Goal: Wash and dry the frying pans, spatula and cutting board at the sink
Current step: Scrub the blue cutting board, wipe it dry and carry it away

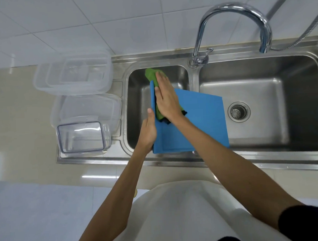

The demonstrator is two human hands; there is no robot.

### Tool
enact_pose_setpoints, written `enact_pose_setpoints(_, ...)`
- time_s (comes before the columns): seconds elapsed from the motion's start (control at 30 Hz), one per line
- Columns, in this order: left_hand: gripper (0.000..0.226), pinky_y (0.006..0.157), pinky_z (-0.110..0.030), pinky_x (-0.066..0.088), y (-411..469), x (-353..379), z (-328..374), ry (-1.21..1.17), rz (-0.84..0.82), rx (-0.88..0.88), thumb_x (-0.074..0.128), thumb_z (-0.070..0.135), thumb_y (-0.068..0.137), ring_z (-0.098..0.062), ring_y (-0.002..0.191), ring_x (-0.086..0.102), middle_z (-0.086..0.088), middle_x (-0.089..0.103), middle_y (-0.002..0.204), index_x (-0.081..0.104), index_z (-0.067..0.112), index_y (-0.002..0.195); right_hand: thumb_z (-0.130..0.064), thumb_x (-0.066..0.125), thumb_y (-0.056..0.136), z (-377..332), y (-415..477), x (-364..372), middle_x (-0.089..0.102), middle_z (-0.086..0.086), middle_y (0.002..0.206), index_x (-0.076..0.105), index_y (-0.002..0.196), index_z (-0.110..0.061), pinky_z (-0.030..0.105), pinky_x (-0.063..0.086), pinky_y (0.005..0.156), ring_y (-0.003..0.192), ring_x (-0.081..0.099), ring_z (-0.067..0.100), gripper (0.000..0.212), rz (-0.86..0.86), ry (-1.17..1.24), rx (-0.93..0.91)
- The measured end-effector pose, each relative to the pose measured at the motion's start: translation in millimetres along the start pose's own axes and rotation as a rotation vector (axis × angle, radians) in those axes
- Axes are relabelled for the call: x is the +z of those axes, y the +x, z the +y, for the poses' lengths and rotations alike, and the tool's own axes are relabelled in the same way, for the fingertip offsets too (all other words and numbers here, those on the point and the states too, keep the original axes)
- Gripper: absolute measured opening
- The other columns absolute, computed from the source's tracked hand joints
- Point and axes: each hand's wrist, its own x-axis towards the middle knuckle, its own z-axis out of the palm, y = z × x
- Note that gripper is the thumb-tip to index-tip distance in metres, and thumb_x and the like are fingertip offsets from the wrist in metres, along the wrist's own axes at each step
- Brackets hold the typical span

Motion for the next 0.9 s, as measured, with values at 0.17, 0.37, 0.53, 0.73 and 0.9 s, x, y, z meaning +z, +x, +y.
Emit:
enact_pose_setpoints(0.17,0.051,0.085,-0.025,0.055,8,-2,5,0.001,0.064,0.031,0.021,0.051,0.107,-0.005,0.097,0.071,0.012,0.077,0.091,0.069,0.036,0.102,-0.03,0.029,0.11,-1,-51,11,0.041,0.014,0.157,0.019,0.16,-0.018,0.054,0.041,0.111,0.14,0.045,0.035,0.053,0.073,0.195,0.02)
enact_pose_setpoints(0.37,0.057,0.067,-0.017,0.055,21,-4,9,-0.081,0.057,-0.033,0.022,0.049,0.107,-0.001,0.073,0.069,0.005,0.072,0.082,0.071,0.024,0.089,-0.003,0.037,0.107,-1,-123,22,0.03,0.016,0.163,0.018,0.157,-0.008,0.052,0.031,0.12,0.15,0.032,0.026,0.054,0.085,0.247,-0.115)
enact_pose_setpoints(0.53,0.048,0.077,-0.02,0.056,18,-7,11,-0.011,0.065,0.006,0.023,0.049,0.107,0.0,0.089,0.071,0.013,0.076,0.085,0.067,0.036,0.097,-0.002,0.035,0.107,-6,-52,12,0.031,0.018,0.162,0.03,0.155,0.0,0.048,0.03,0.121,0.15,0.031,0.029,0.048,0.106,0.208,-0.137)
enact_pose_setpoints(0.73,0.052,0.093,-0.045,0.057,19,-11,19,0.007,0.059,0.063,0.024,0.054,0.105,-0.027,0.1,0.071,-0.013,0.075,0.1,0.07,0.03,0.1,-0.008,0.034,0.107,-7,-24,7,0.05,0.017,0.149,0.031,0.155,-0.003,0.046,0.048,0.105,0.128,0.057,0.031,0.048,0.192,0.208,-0.072)
enact_pose_setpoints(0.9,0.059,0.082,-0.018,0.055,24,-12,26,-0.044,0.095,0.041,0.018,0.055,0.105,0.001,0.093,0.07,0.012,0.074,0.094,0.071,0.029,0.107,-0.02,0.033,0.109,-11,-69,16,0.04,0.013,0.158,0.024,0.159,-0.009,0.046,0.041,0.113,0.139,0.047,0.025,0.052,0.106,0.177,-0.043)
